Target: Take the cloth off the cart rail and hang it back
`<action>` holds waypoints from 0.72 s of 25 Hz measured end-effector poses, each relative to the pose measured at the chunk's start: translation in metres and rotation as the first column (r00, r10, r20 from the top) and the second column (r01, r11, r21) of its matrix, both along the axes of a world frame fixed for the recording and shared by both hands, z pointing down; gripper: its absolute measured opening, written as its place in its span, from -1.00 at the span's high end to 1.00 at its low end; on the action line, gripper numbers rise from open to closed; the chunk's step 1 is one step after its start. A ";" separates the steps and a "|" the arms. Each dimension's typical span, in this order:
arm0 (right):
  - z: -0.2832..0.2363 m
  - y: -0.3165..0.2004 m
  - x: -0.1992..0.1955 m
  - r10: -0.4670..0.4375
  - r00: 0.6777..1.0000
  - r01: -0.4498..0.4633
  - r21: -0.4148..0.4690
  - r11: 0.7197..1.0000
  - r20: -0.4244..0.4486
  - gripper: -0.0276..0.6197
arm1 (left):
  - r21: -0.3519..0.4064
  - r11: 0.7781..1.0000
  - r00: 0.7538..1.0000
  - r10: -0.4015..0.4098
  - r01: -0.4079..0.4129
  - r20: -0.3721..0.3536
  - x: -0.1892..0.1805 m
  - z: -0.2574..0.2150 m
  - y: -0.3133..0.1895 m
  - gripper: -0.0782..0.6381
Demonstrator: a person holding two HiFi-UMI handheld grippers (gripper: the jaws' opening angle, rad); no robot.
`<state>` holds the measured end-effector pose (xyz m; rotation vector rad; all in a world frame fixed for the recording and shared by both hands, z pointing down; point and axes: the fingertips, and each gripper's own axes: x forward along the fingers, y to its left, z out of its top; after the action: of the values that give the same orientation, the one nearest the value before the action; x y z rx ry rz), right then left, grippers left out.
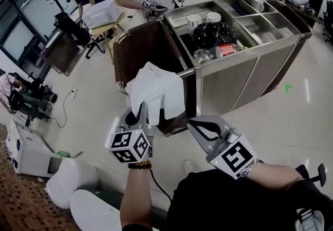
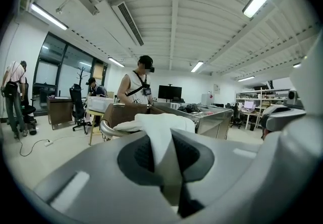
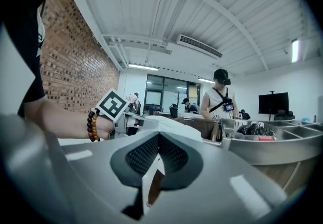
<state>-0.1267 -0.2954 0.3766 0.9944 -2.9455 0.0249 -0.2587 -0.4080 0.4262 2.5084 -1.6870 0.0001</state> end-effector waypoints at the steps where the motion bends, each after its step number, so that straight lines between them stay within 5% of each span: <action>1: -0.002 0.005 0.004 -0.002 1.000 0.002 0.004 1.000 0.004 0.91 | 0.016 1.000 1.000 -0.004 0.004 0.001 0.003 -0.006 0.006 0.70; 18: 0.026 0.093 0.113 -0.065 0.996 0.063 0.028 0.998 0.059 0.91 | 0.240 0.969 0.998 -0.065 0.061 0.009 0.110 -0.052 0.122 0.70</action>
<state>-0.0138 -0.2019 0.4023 0.9172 -3.0381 0.0149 -0.1483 -0.2860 0.3739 2.6265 -1.8757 -0.2011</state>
